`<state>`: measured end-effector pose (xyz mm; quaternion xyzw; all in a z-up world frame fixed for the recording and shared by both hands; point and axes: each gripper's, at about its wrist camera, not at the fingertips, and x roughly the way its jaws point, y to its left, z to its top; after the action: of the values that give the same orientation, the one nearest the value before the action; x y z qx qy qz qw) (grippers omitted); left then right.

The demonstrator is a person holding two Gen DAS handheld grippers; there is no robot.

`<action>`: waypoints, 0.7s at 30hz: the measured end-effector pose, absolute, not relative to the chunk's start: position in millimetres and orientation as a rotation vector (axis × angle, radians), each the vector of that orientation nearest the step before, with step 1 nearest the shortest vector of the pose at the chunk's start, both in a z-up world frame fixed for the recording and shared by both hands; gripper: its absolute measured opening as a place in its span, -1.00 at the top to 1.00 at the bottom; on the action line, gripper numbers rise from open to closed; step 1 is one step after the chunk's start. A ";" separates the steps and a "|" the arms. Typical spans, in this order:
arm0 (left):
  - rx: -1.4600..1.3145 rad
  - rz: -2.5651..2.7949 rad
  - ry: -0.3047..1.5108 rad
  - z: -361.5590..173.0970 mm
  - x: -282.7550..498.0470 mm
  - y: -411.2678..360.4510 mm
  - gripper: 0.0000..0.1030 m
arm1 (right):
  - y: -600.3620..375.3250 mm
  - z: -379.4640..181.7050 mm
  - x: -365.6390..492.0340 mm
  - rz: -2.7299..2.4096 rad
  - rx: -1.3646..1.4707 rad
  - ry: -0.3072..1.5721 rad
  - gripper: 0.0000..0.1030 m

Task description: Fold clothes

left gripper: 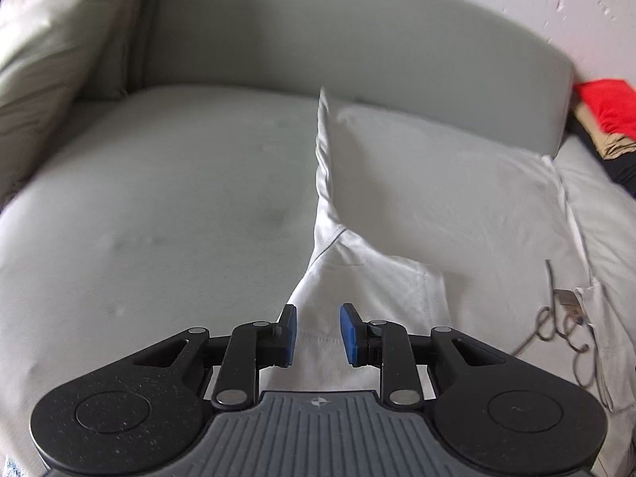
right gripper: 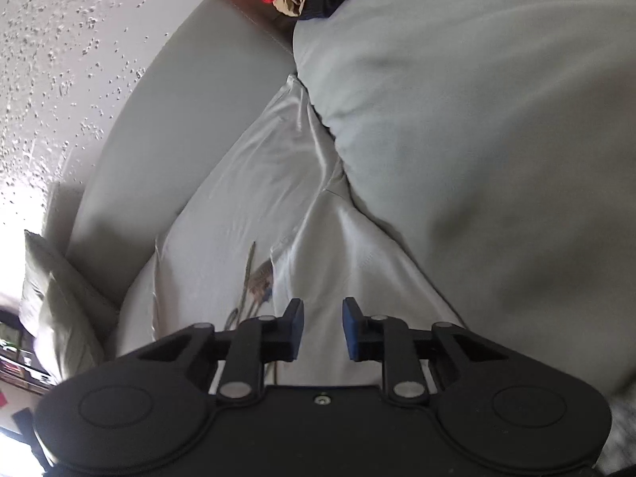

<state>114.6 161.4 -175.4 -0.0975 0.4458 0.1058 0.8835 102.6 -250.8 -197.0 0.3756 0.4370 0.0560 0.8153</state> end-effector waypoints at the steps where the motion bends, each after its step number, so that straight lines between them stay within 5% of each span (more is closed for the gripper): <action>1: -0.196 0.254 0.961 -182.6 121.2 165.3 0.51 | -250.7 -203.1 111.1 0.120 0.808 0.938 0.57; 3: -0.192 0.312 1.008 -192.5 122.4 171.5 0.33 | -252.7 -214.6 121.9 0.055 0.783 0.969 0.57; 5: -0.197 0.349 1.010 -189.5 115.2 174.3 0.33 | -255.5 -218.7 121.9 -0.058 0.692 0.994 1.00; 9: -0.096 0.382 1.008 -175.4 83.4 171.5 0.33 | -257.0 -201.7 96.6 -0.111 0.581 0.981 1.00; 13: -0.151 0.346 0.943 -160.7 42.4 173.1 0.23 | -260.3 -185.0 69.3 -0.046 0.604 0.945 0.45; 21: 0.065 0.191 0.878 -160.0 30.1 122.4 -0.48 | -200.4 -179.1 57.2 0.184 0.501 0.956 0.45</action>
<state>30.1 122.4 -160.1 0.0315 0.4241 0.0924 0.9003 57.2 -200.4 -179.1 0.2380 0.4545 0.0876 0.8539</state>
